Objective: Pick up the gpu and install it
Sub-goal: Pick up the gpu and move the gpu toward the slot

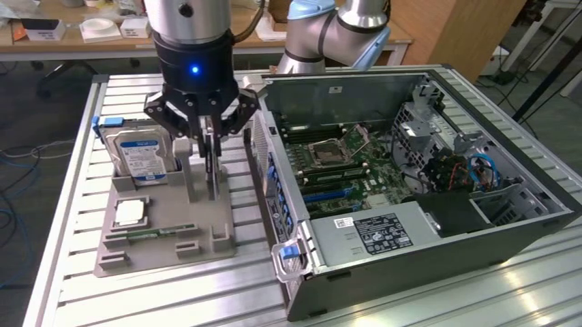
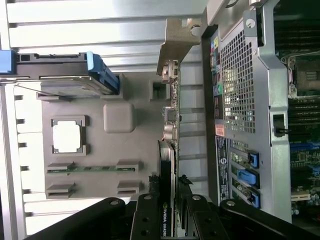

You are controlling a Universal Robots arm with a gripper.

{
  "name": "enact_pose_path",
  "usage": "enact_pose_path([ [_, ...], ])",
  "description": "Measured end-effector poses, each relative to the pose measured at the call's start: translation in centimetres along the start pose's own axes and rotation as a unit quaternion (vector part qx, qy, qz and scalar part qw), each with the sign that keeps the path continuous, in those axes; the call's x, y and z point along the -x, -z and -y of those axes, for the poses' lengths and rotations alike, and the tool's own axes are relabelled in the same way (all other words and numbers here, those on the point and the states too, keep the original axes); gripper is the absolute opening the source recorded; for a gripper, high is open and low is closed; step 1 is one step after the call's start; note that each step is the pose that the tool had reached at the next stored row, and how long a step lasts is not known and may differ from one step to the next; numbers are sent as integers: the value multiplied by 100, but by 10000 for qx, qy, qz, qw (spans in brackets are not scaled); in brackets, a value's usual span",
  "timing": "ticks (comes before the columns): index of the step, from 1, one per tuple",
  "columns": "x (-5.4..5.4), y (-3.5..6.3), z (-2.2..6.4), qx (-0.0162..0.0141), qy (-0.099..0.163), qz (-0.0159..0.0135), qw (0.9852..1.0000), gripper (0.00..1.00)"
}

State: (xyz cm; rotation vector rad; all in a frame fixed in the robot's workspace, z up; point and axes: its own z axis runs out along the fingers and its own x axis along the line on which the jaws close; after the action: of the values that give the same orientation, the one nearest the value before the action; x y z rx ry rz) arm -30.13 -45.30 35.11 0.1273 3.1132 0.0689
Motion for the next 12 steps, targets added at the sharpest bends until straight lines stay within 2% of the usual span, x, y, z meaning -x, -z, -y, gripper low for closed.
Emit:
enact_pose_path([
  [12,5,220,-10,2,0,0,10000,26],
])
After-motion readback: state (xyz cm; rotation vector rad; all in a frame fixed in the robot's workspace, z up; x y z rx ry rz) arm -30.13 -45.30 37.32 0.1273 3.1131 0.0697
